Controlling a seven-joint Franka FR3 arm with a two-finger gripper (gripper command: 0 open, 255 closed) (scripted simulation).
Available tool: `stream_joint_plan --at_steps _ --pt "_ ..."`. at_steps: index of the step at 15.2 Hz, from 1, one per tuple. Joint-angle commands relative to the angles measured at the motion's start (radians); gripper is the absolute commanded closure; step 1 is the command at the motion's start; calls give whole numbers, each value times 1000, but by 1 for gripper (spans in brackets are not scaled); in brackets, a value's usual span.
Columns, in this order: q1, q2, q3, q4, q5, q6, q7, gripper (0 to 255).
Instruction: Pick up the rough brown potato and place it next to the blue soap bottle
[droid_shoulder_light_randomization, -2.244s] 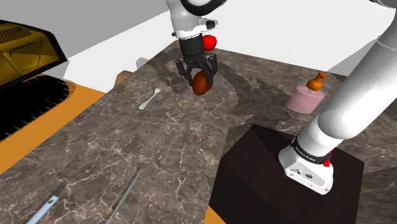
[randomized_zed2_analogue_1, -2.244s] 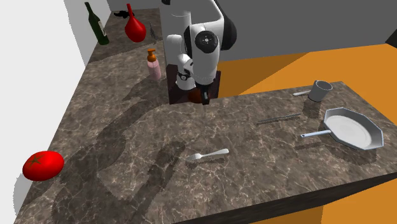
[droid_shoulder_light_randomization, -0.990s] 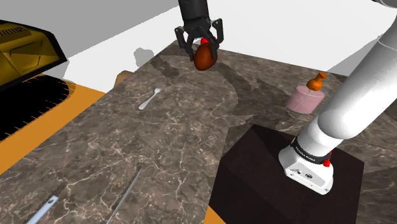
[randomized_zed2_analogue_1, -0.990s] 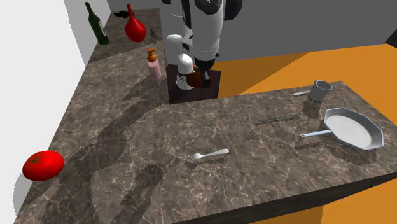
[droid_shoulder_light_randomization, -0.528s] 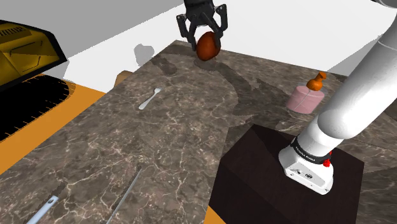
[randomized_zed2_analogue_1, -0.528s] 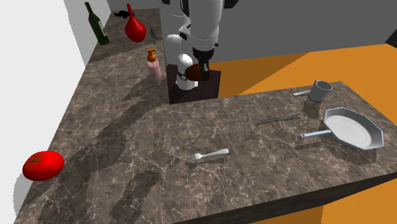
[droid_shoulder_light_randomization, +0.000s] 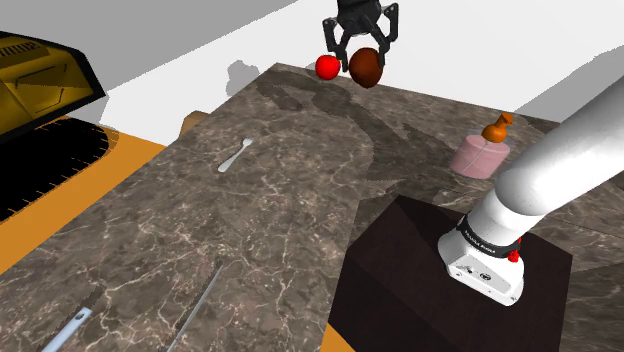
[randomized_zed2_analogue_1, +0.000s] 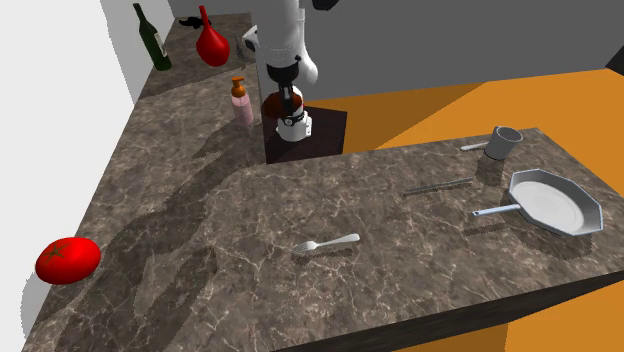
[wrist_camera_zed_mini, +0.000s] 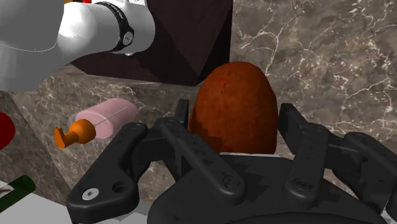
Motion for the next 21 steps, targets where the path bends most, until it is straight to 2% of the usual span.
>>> stream_joint_plan --at_steps 1,11,21 --pt "-18 -48 -35 -49 -6 2 -62 255" --pt "-96 -201 -215 -209 -100 19 -335 255" --pt "-180 -241 -393 -264 -238 62 -587 255"
